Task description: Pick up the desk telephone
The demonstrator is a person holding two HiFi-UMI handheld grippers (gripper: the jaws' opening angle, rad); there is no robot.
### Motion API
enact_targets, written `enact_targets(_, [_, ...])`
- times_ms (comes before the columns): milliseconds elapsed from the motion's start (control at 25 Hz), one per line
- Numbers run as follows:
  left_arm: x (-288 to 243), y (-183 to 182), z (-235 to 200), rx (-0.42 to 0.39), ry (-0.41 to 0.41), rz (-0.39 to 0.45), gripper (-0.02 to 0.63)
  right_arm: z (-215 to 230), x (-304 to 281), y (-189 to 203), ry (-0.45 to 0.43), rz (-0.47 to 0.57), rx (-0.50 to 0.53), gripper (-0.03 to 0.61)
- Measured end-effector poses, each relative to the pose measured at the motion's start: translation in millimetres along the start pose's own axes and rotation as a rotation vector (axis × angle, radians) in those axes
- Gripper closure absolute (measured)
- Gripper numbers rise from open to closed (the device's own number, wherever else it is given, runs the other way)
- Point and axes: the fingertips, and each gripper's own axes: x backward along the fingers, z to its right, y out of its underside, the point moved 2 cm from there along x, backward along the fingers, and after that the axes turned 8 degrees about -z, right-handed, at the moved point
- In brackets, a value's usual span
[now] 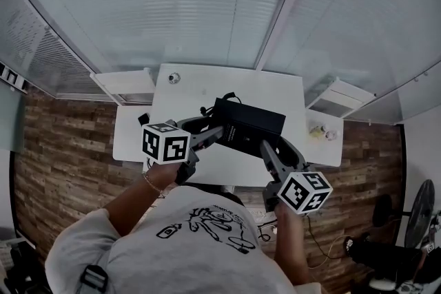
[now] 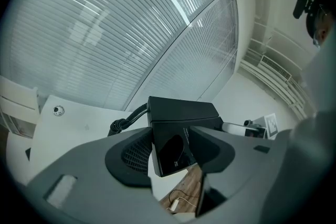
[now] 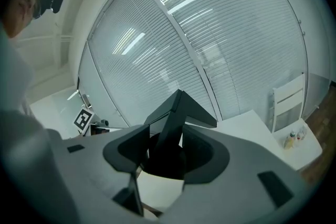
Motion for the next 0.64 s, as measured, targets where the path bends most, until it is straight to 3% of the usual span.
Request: enact_targets(640, [-0.9, -0.1, -1.0, 0.001, -0.003, -0.002, 0.397, 0.8, -0.5, 1.1, 0.002, 0.003, -0.004, 0.394])
